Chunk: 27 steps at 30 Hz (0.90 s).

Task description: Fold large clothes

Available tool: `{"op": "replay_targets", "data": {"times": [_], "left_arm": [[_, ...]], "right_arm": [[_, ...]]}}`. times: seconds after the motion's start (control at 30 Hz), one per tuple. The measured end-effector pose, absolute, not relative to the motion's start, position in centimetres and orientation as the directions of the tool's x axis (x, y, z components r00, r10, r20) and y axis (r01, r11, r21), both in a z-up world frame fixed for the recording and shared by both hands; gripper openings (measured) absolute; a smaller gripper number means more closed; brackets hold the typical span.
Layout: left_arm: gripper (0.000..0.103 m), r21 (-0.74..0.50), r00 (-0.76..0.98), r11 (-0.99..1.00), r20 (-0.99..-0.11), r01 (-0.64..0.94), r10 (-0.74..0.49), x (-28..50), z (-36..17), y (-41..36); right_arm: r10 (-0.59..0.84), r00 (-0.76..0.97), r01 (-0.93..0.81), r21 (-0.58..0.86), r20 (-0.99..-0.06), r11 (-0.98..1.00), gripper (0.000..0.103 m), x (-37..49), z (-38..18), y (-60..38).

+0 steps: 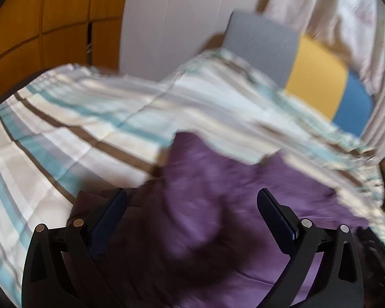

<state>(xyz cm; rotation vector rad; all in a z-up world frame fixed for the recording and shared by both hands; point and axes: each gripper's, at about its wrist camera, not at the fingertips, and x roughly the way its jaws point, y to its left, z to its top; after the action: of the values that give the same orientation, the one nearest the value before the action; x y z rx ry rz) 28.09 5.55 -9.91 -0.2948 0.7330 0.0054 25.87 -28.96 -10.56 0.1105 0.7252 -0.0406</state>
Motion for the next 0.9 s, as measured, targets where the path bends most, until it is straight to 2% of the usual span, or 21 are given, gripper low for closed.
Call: {"op": "replay_targets", "data": {"times": [0.07,0.17,0.23,0.3,0.43,0.57,0.73,0.83,0.9], "left_arm": [[0.1,-0.249,0.749,0.966,-0.653,-0.074,-0.111,28.3,-9.5,4.0],[0.1,-0.131,0.711,0.99,-0.701,-0.05,-0.057,30.7,-10.8,1.3],[0.1,-0.076,0.66,0.993,-0.752,-0.089,0.002,32.6,-12.9,1.2],[0.1,-0.144,0.65,0.986,-0.758,-0.09,-0.051,33.6,-14.3,2.0],[0.1,-0.119,0.641,0.989,-0.767,-0.092,-0.033,34.1,-14.7,1.7],[0.1,-0.167,0.645,0.982,-0.761,-0.086,-0.073,33.5,-14.4,2.3],[0.1,-0.151,0.686,0.987,-0.724,-0.053,-0.074,28.8,-12.9,2.9],[0.1,-0.108,0.731,0.99,-0.682,-0.092,-0.006,24.9,-12.4,4.0],[0.1,-0.134,0.733,0.985,-0.68,-0.11,-0.011,22.7,-12.8,5.3]], "right_arm": [[-0.077,0.729,0.135,0.032,-0.68,0.99,0.073,26.4,-10.5,-30.3],[-0.085,0.659,0.193,0.059,-0.747,0.979,0.073,27.6,-12.3,-32.0],[-0.088,0.661,0.211,0.072,-0.745,0.975,0.076,27.5,-13.1,-32.3],[-0.105,0.667,0.23,0.07,-0.738,0.971,0.078,27.6,-13.5,-32.3],[-0.104,0.662,0.237,0.076,-0.742,0.969,0.08,28.3,-14.1,-32.4],[-0.085,0.664,0.238,0.101,-0.743,0.966,0.082,28.2,-14.3,-32.9],[-0.112,0.691,0.249,0.089,-0.714,0.965,0.084,27.3,-13.7,-32.4],[-0.148,0.702,0.263,0.06,-0.697,0.963,0.087,26.3,-12.9,-32.0],[-0.157,0.697,0.257,0.04,-0.699,0.965,0.087,25.5,-12.5,-31.6]]}}
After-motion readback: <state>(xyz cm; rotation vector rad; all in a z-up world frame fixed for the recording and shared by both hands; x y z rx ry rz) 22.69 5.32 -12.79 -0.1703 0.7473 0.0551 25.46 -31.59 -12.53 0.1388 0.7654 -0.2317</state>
